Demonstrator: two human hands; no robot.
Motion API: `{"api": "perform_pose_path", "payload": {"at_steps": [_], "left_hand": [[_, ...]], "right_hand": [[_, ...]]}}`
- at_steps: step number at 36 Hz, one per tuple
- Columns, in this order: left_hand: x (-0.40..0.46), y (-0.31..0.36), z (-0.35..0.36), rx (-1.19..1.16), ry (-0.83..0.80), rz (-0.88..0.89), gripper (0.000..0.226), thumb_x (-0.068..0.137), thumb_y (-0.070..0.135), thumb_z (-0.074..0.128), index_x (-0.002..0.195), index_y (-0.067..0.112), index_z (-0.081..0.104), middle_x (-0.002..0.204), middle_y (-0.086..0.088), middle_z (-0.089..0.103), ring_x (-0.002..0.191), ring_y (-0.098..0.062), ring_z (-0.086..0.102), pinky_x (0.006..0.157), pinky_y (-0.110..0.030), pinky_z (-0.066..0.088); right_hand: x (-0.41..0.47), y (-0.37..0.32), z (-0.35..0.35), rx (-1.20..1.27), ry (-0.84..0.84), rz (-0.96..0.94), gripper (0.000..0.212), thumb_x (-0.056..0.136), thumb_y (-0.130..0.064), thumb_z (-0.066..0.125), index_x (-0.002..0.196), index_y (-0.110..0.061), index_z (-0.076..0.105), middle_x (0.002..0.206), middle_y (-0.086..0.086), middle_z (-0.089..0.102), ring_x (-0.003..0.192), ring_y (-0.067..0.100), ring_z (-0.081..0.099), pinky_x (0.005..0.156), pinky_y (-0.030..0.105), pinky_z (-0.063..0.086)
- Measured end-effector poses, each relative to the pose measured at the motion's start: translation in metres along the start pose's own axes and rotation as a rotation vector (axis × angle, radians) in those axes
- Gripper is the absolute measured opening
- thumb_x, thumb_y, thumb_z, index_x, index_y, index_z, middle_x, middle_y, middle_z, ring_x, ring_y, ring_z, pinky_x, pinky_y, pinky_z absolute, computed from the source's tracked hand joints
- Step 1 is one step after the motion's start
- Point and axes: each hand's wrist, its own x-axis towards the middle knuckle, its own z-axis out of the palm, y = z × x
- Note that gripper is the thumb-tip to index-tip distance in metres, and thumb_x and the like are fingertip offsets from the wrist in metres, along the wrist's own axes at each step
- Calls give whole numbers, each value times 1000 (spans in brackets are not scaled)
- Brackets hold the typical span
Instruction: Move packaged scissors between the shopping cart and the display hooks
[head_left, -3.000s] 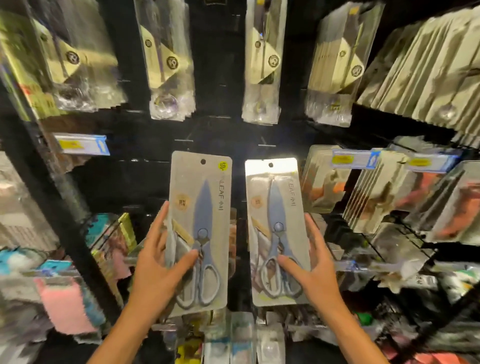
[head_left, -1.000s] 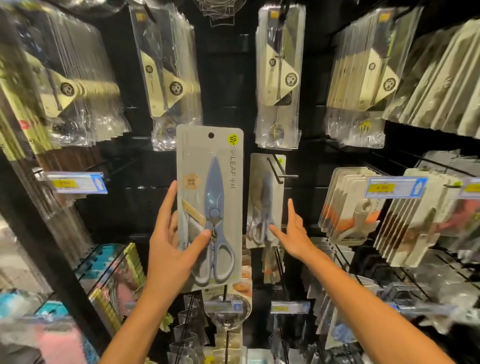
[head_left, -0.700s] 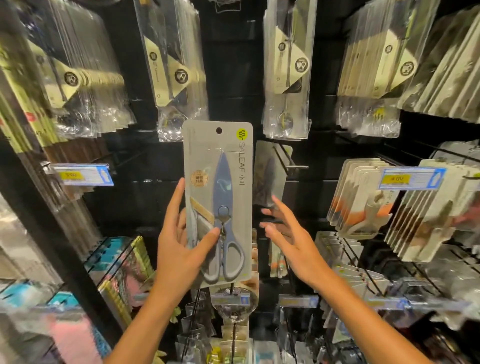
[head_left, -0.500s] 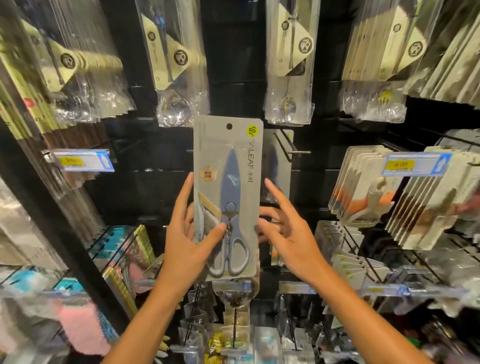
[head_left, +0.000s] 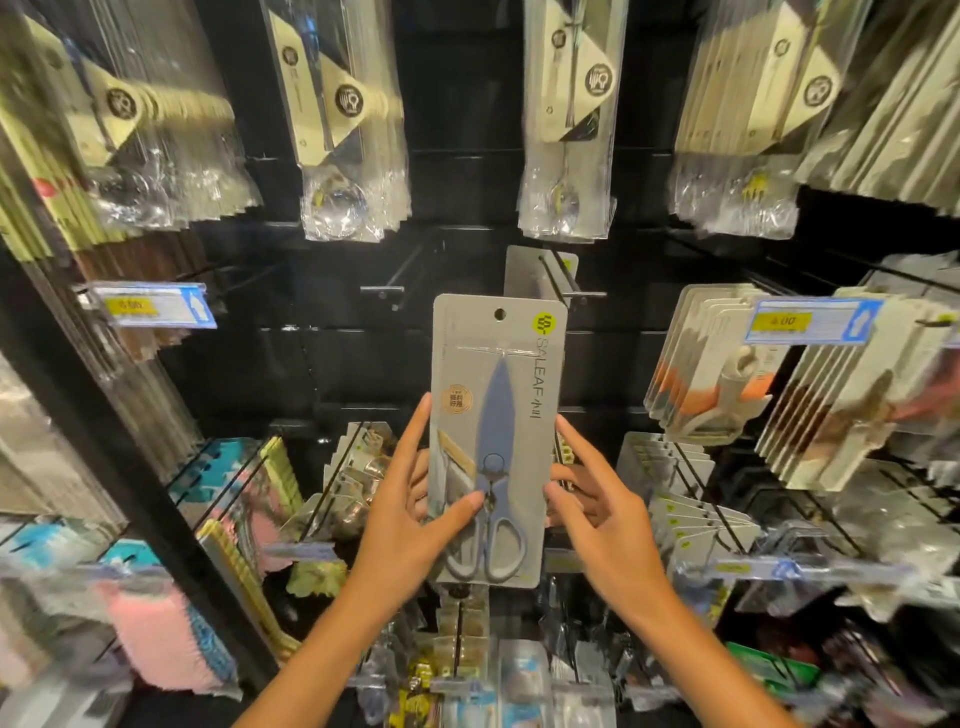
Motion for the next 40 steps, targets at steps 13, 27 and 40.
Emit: {"api": "perform_pose_path", "payload": {"at_steps": [13, 27, 40], "left_hand": [[10, 13, 41, 30, -166, -20, 102, 87, 13, 79, 157, 50, 14, 153, 24, 42, 131, 6, 51, 95, -13, 50], [12, 16, 53, -31, -117, -42, 103, 82, 17, 82, 158, 44, 18, 145, 9, 57, 124, -7, 62, 95, -34, 58], [37, 2, 52, -7, -222, -117, 100, 91, 16, 74, 157, 50, 7, 147, 7, 54, 125, -7, 61, 97, -30, 56]], "right_hand": [[-10, 10, -44, -48, 115, 42, 62, 100, -10, 57, 149, -41, 37, 108, -6, 75, 98, 16, 74, 80, 41, 63], [-7, 9, -59, 2, 124, -29, 52, 100, -5, 55, 147, -27, 48, 106, -10, 75, 99, 7, 72, 79, 17, 57], [13, 37, -62, -113, -30, 20, 63, 102, -15, 55, 152, -45, 32, 134, -9, 63, 110, 5, 67, 91, 26, 57]]}}
